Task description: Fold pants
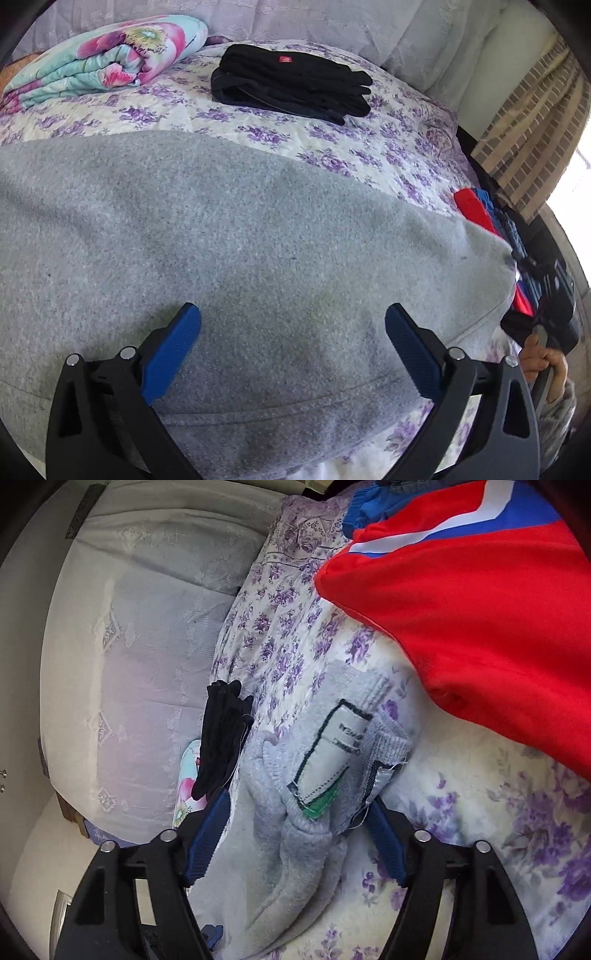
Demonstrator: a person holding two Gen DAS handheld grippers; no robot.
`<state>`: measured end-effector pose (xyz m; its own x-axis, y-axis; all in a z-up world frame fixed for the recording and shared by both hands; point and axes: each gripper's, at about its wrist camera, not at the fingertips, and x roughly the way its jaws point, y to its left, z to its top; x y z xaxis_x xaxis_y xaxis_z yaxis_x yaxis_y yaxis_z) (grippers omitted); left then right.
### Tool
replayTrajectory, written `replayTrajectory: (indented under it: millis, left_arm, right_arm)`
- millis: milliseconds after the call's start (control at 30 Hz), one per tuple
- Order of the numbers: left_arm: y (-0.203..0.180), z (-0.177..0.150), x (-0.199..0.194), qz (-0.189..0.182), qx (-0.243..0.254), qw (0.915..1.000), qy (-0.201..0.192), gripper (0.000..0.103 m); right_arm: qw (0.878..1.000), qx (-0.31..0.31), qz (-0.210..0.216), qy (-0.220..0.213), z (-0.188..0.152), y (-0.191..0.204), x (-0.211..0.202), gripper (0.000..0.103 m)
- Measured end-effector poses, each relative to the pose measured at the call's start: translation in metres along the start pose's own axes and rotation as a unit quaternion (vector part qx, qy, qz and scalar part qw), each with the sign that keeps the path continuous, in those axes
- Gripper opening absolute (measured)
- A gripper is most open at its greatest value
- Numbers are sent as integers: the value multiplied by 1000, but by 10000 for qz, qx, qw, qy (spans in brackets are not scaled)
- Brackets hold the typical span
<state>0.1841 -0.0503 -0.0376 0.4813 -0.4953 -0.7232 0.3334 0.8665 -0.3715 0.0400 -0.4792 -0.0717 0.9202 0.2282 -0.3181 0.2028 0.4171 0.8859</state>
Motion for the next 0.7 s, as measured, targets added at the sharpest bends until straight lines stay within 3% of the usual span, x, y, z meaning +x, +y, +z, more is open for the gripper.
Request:
replayTrajectory:
  millis: [33, 133, 233, 300, 333, 400, 467, 700]
  left_arm:
    - [0, 5, -2, -166, -231, 9996, -7, 98]
    - [-11, 20, 1, -574, -526, 9970, 10, 98]
    - [-46, 25, 12, -334, -102, 9994, -52, 98]
    - [-69, 21, 29, 30, 238, 9997, 54, 98]
    - [-78, 16, 44, 385, 426, 9982, 177, 98]
    - [-91, 4, 66, 1131, 966, 9887, 190, 99]
    - [-102, -2, 68, 1476, 1341, 9799, 38, 99]
    - [-78, -5, 37, 994, 828, 9913, -227, 99]
  right_arm:
    - [9999, -17, 118, 11, 1, 2, 0, 37]
    - [9986, -496, 156, -56, 3, 10, -2, 29]
    - [9988, -459, 139, 41, 6, 1, -2, 29]
    - [9992, -397, 12, 69, 7, -11, 0, 29]
    - [9994, -351, -3, 78, 7, -17, 2, 27]
    - [9990, -456, 8, 46, 4, -18, 2, 27]
    - [9984, -565, -48, 27, 3, -16, 3, 28]
    - [9985, -543, 43, 48, 3, -19, 2, 28]
